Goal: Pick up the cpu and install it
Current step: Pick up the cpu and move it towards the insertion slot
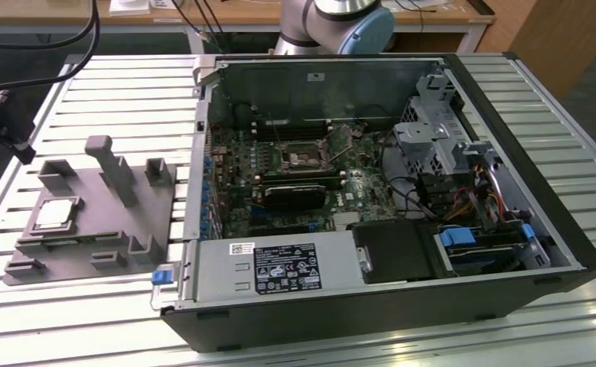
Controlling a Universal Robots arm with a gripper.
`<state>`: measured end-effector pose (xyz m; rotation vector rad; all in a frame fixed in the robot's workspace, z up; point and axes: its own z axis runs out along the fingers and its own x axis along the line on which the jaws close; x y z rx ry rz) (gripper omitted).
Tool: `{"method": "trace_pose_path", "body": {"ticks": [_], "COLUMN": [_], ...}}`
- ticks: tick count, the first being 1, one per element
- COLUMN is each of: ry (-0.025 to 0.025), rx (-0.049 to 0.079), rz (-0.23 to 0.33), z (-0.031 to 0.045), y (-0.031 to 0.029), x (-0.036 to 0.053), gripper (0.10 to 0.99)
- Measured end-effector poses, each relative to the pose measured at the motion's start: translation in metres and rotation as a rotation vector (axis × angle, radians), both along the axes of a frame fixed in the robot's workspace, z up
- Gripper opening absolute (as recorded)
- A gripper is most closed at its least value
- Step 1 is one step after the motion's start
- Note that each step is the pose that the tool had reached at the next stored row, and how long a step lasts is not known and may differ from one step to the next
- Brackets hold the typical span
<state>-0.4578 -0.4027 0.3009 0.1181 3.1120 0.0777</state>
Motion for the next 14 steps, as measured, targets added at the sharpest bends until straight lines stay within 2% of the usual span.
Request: {"method": "trace_pose_path", "body": {"ticks": [14], "ry": [0.0], "rx": [0.0], "rz": [0.0], "z": [-0.0056], "y": [0.0], "x": [0.0], "gripper": [0.722]}}
